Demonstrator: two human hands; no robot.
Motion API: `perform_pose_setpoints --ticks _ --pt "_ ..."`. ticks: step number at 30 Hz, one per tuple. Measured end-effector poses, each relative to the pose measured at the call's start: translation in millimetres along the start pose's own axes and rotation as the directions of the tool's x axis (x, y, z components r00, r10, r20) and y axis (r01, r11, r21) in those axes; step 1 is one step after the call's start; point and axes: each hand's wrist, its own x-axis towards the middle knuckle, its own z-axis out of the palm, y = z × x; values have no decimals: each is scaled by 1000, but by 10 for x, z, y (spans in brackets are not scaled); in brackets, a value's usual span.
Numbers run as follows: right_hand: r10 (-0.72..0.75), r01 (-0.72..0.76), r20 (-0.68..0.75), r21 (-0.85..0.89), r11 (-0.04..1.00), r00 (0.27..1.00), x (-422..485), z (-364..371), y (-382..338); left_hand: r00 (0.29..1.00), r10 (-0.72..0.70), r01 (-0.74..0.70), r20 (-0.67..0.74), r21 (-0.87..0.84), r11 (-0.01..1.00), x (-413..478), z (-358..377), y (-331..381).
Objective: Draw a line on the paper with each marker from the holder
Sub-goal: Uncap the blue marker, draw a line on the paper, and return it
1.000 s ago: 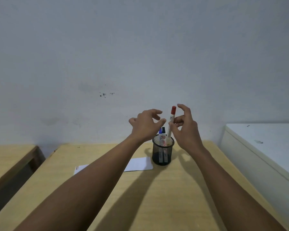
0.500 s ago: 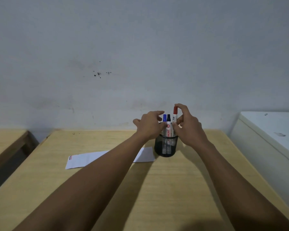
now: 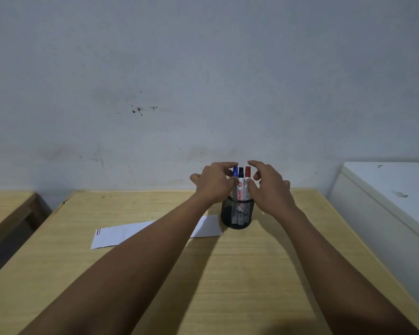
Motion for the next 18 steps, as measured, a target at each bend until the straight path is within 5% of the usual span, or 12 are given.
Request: perform_pose_setpoints --ticks 9,12,15,18 --pt "1 35 -199 180 983 980 -48 -174 -192 989 -49 17 -142 -219 976 -71 -401 155" --pt "-6 45 -105 375 926 994 -80 -319 -436 980 -133 51 -147 -463 885 -125 -689 241" --pt "-6 -46 83 613 788 997 -154 -512 -715 972 -213 90 -96 -688 720 -224 -1038 296" --pt "27 -125 126 896 426 992 -226 -666 -928 964 -260 124 -47 -788 603 -370 -1375 265"
